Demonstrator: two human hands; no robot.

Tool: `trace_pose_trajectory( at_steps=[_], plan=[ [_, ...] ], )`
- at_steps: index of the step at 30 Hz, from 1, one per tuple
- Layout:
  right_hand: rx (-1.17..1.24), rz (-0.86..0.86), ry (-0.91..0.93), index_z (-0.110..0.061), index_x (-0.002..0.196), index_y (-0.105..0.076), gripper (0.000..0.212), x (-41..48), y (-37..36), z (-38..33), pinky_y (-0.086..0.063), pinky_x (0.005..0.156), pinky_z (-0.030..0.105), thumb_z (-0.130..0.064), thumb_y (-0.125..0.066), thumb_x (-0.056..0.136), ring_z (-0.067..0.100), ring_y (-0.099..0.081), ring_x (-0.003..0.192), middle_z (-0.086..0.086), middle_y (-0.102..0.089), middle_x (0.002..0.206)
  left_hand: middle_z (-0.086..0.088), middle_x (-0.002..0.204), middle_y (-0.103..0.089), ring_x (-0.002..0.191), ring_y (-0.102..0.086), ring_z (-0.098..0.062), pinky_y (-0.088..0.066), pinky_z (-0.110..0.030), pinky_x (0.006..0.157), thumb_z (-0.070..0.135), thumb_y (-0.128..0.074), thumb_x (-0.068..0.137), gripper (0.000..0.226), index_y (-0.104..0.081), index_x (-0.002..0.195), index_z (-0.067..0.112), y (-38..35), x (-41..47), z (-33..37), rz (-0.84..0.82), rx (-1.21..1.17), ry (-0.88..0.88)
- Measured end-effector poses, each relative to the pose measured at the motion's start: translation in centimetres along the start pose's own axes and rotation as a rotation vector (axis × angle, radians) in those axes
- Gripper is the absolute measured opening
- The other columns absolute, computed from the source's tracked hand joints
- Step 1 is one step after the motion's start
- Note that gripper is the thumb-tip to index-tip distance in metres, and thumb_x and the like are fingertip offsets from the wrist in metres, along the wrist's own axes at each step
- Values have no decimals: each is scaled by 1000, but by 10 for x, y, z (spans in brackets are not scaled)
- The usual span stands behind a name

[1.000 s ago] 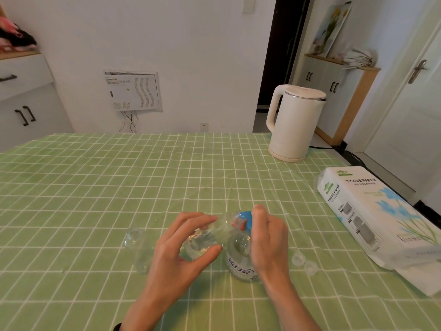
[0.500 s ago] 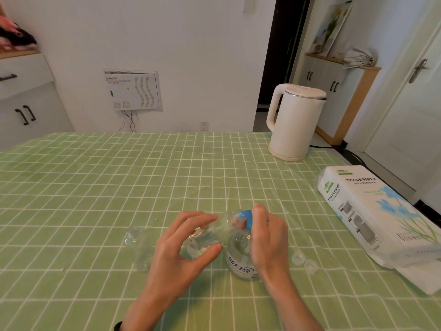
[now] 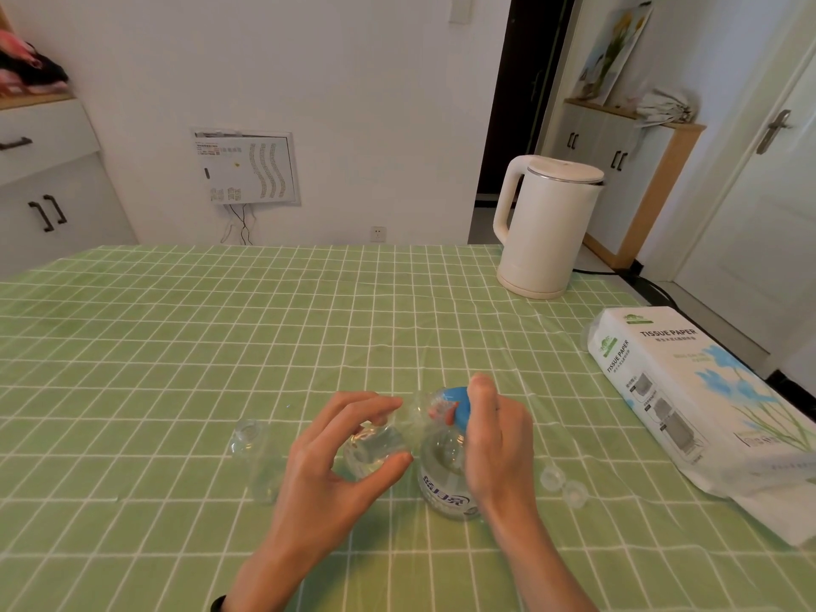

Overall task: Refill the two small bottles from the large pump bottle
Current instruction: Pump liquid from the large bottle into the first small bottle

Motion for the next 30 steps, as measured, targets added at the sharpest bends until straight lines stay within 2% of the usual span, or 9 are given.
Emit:
trace_pose_trajectory(
  at_steps=[2,4,7,11,13,15,20,27,30],
  plan=[
    [-2,-5,-2,-3,55,-57,67,0,1,0,-48,58,48,-55,-32,88,33,-49,51,11,-62,52,14,115,-70,107,-69,-12,-49,-13,90,32,-82,81,47,-68,125,38,0,0,0,-9,0,-1],
    [5,-2,-6,-8,54,-59,65,-1,2,1,-47,57,46,-56,-33,88,29,-48,49,13,-61,52,14,115,-70,107,-69,-12,-49,-14,90,33,-81,81,47,-68,126,39,0,-1,-1,-12,-1,-1],
    [-3,-20,-47,3,62,-61,79,-2,1,2,-51,62,49,-63,-29,91,37,-52,55,19,-63,58,13,116,-70,108,-69,-13,-50,-14,90,33,-82,82,47,-67,126,39,0,-1,-2,-9,-8,-2],
    [-6,-17,-39,4,61,-57,87,-2,0,1,-44,56,44,-70,-26,94,18,-41,46,1,-48,46,16,118,-72,109,-70,-10,-51,-14,90,34,-81,82,48,-67,128,39,0,-1,-1,-11,-12,10],
    [5,-19,-40,4,61,-60,87,-3,0,0,-45,56,45,-70,-28,93,24,-44,46,3,-51,46,17,118,-73,109,-71,-10,-53,-16,90,34,-80,83,48,-68,129,39,0,-1,0,-23,-16,21],
    [14,-18,-45,2,58,-60,83,-3,1,-2,-44,55,43,-67,-29,92,28,-45,47,5,-53,45,18,117,-74,109,-72,-10,-54,-17,90,34,-80,84,47,-68,129,38,0,-1,0,-37,-21,32],
    [-9,5,0,-22,47,-41,52,-2,2,-4,-31,53,34,-54,-34,87,9,-31,45,-10,-36,42,19,116,-75,108,-72,-8,-52,-13,90,33,-78,84,45,-71,128,34,0,-3,-1,-54,-3,47],
    [2,-11,-53,-24,51,-62,72,-3,1,0,-41,56,37,-72,-27,91,13,-41,45,9,-47,46,19,115,-75,105,-73,-11,-53,-15,92,33,-80,83,47,-69,129,36,-1,-3,-2,-51,-15,46],
    [1,-3,-42,-21,54,-67,75,-3,0,0,-41,54,38,-73,-27,92,16,-43,43,2,-50,44,19,114,-74,105,-72,-10,-53,-15,92,34,-81,83,48,-68,129,38,0,-3,-3,-54,-13,49]
  ],
)
Point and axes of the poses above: each hand's wrist, its own x-axis towards the middle knuckle, its own y-axis out of the back of the hand, z = x × y, the point moved 1 cm from there along x, towards the middle knuckle
